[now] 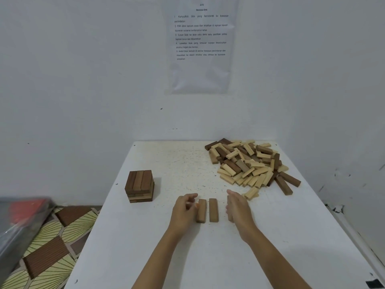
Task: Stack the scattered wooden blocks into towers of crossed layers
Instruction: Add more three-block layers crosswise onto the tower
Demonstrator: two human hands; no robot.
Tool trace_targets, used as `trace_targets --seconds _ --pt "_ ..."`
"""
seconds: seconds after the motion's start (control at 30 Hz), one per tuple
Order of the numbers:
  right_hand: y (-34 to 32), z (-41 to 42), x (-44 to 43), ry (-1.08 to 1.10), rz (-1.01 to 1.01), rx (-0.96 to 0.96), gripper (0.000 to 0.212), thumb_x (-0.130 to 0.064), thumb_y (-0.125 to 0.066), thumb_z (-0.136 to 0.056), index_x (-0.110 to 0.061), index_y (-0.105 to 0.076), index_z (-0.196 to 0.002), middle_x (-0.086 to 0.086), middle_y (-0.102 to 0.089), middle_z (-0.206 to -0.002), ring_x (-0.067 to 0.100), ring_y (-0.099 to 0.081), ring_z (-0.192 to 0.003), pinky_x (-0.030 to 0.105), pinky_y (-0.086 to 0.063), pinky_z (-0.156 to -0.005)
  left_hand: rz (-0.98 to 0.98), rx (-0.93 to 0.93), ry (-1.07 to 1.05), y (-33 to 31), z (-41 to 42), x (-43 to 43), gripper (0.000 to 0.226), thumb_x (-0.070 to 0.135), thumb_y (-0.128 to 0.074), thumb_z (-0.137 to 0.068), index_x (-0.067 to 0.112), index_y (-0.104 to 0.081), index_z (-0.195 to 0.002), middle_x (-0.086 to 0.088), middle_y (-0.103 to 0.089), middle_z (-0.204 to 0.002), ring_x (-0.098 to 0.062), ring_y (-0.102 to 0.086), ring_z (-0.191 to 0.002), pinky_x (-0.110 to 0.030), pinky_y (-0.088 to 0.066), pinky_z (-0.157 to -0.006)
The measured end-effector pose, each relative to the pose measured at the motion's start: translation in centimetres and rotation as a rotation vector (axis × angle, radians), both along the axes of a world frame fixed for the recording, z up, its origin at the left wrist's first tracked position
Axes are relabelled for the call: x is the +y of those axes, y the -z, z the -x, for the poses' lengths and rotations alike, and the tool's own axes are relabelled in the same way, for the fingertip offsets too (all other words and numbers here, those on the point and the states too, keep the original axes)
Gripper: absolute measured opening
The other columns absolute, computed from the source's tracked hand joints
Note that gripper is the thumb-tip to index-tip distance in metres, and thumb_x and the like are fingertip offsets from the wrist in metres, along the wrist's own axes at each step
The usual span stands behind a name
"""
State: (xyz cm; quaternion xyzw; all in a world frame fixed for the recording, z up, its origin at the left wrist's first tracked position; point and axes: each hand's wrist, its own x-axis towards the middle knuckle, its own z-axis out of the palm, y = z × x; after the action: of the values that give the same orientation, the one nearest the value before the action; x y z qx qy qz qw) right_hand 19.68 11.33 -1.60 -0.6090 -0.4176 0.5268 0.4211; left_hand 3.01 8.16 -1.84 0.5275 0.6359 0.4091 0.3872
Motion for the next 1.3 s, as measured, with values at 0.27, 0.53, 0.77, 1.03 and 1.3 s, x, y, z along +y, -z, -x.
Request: trace_targets --seconds 0.27,0.53,0.77,1.03,1.3 --pt "0.6 0.1 -0.9 0.065 -0.227 -0.230 0.026 -0.012 -0.069 -0.087 -0.010 -0.064 -0.113 0.003 -0.060 -0.086 0.006 -0.055 -0.077 0.005 -0.044 -0.062 -0.029 0.057 0.183 0.0 0.6 0.0 0.040 -0.002 -0.053 -0.094 0.015 -0.055 -0.131 0.008 -0.052 -0.122 0.004 -0.047 -0.102 0.002 -0.037 -0.079" --pt "0.5 0.2 -2.3 -0.040 -0.312 -0.170 0.024 -0.006 -0.064 -0.089 -0.020 -0.062 -0.109 -0.002 -0.066 -0.101 0.011 -0.060 -0.087 0.008 -0.046 -0.069 -0.042 0.144 0.225 1.3 0.4 0.3 0.046 0.023 -0.063 -0.091 0.034 -0.045 -0.132 0.014 -0.042 -0.112 -0.013 -0.037 -0.116 -0.017 -0.028 -0.099" --pt "1.5 -1.6 -3.0 -0.464 -0.353 -0.395 0.086 -0.027 -0.079 -0.074 -0.042 -0.027 -0.142 -0.027 -0.037 -0.132 -0.011 -0.026 -0.123 0.007 -0.030 -0.094 -0.072 0.262 0.219 1.4 -0.1 0.3 0.054 0.030 -0.064 -0.091 0.023 -0.044 -0.141 0.007 -0.037 -0.105 -0.010 -0.030 -0.106 -0.010 -0.025 -0.090" --pt "1.4 -1.6 -1.2 -0.523 -0.420 -0.438 0.072 -0.026 -0.069 -0.085 -0.039 -0.029 -0.144 -0.011 -0.035 -0.146 -0.001 -0.026 -0.137 0.032 -0.030 -0.116 -0.186 0.405 0.088 2.1 -1.2 -0.9 0.077 0.070 -0.053 -0.078 0.023 -0.044 -0.138 0.009 -0.040 -0.119 -0.005 -0.031 -0.110 -0.031 -0.034 -0.102" --pt "3.3 -1.6 -2.3 -0.478 -0.416 -1.129 0.089 -0.064 -0.004 -0.085 -0.006 0.008 -0.151 0.005 0.018 -0.156 0.019 0.020 -0.144 0.030 0.012 -0.115 -0.064 0.813 0.241 2.5 -0.5 -0.9 0.095 0.077 -0.003 -0.079 0.018 0.022 -0.149 0.002 0.029 -0.157 -0.011 0.031 -0.142 -0.023 0.024 -0.109"
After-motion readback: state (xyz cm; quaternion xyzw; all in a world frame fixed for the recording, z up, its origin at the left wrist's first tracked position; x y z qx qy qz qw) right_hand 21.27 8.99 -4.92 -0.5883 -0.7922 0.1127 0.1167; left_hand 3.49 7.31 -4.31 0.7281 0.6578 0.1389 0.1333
